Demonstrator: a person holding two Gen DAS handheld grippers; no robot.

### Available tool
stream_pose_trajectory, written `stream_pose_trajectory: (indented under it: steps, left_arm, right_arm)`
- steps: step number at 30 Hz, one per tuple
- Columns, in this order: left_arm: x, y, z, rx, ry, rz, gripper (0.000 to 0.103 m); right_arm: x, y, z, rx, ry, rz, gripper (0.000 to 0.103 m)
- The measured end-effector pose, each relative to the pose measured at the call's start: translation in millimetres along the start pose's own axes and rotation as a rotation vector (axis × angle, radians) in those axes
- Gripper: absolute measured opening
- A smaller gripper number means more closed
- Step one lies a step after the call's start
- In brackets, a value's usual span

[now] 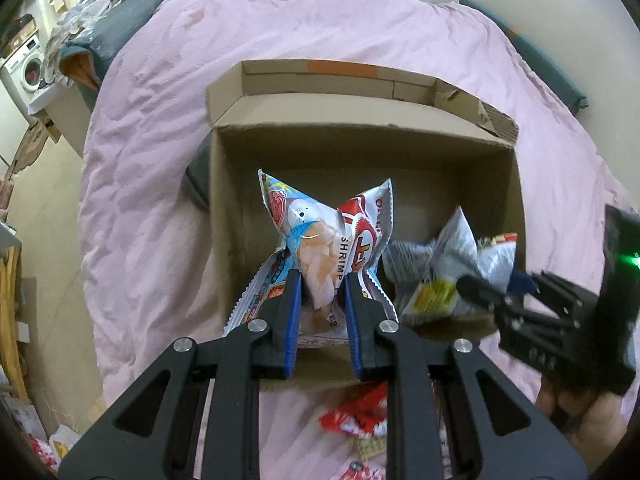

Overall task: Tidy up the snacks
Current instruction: 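Carry both bags into the box and open both tools to release them, then withdraw both tools from the box back over the remaining snacks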

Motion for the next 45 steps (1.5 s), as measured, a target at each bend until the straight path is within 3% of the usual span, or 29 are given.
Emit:
stream_pose_trajectory:
  steps: [7, 16, 18, 19, 20, 21, 22, 24, 25, 30, 40, 45]
  left_arm:
    - [31, -15, 13, -0.021, -0.013, 0.042, 0.017]
    - [35, -37, 5, 0.018, -0.030, 0.029, 0.017]
    - [34, -41, 4, 0.020, -0.031, 0.035, 0.018]
    - [35, -43, 4, 0.017, -0.035, 0.030, 0.019]
    - [34, -44, 4, 0.017, -0.040, 0.025, 0.021]
    - [34, -45, 4, 0.022, -0.045, 0.020, 0.034]
    - [34, -43, 5, 0.028, -0.051, 0.022, 0.054]
    - [35, -37, 8, 0.030, -0.057, 0.044, 0.074]
    - [36, -32, 9, 0.027, -0.061, 0.065, 0.078]
    - [40, -14, 14, 0.041, -0.108, 0.105, 0.079]
    - [30, -10, -8, -0.018, 0.027, 0.077, 0.079]
    - [22, 4, -5, -0.031, 0.036, 0.088, 0.079]
  right_arm:
    - [32, 1, 11, -0.011, -0.029, 0.061, 0.045]
    - [48, -15, 0, -0.020, 0.042, 0.076, 0.049]
    - [48, -18, 0, -0.023, 0.045, 0.074, 0.052]
    - [49, -17, 2, -0.022, 0.039, 0.075, 0.061]
    - [50, -15, 3, -0.022, 0.031, 0.081, 0.067]
    - [52, -12, 4, -0.016, 0.023, 0.096, 0.074]
    - [54, -8, 5, -0.011, 0.015, 0.112, 0.078]
    - [57, 1, 7, -0.022, 0.013, 0.142, 0.079]
    - [58, 4, 8, -0.029, 0.017, 0.153, 0.079]
    - [60, 16, 16, -0.035, 0.009, 0.175, 0.079]
    - [56, 28, 34, -0.007, -0.067, 0.157, 0.079]
    - [49, 41, 36, 0.048, -0.122, 0.148, 0.079]
Point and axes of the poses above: each gripper's, at about its wrist camera, not at the fingertips, and y roughly against the way its jaws point, z to its right, x to its top, the point moved 10 cm from there along -y, roughly the way its jaws point, and after that the axes turned 9 degrees about -x, right-handed, at the moved point
